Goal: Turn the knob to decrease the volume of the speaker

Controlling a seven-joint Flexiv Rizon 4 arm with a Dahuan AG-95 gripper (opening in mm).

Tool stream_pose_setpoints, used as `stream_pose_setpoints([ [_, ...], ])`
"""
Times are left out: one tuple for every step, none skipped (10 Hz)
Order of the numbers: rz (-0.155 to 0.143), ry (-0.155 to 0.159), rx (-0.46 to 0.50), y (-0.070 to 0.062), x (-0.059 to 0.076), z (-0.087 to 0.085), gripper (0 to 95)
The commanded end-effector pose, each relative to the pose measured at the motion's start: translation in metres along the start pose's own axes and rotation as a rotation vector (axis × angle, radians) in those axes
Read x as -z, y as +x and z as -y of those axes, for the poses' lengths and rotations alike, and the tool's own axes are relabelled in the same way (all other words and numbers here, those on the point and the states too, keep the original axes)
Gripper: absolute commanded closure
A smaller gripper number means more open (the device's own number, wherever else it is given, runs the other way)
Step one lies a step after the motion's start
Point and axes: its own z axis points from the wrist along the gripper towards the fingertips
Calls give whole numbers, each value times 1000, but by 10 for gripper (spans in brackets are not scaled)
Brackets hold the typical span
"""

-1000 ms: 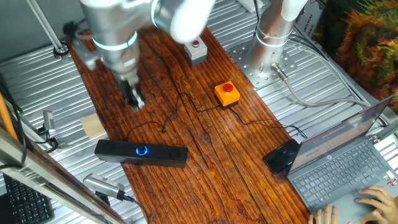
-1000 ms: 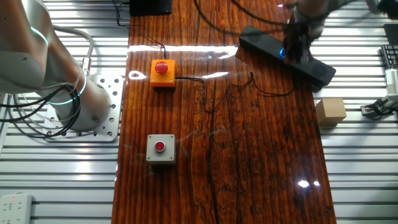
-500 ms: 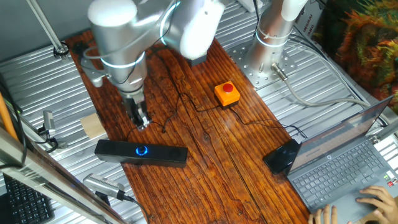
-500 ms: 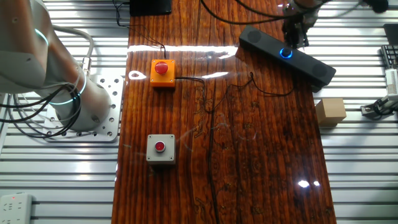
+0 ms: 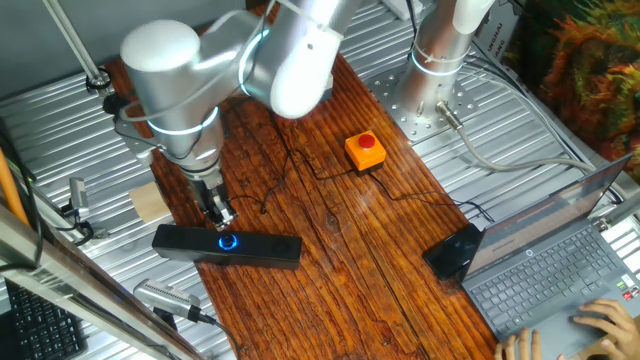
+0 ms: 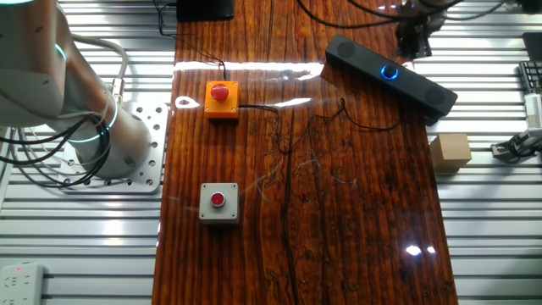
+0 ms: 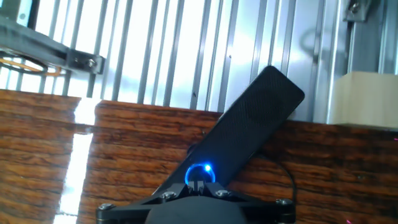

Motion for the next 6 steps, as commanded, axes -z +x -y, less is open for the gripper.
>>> stream_pose_setpoints([
  [-5,4,-4,2,-4,1,950],
  [-5,0,-7,3,-6,1,950],
  [-3,2,-5,3,-9,2,950],
  [-1,3,-6,3,-11,2,950],
  [1,3,-4,3,-15,3,950],
  [2,3,-4,3,-18,3,950],
])
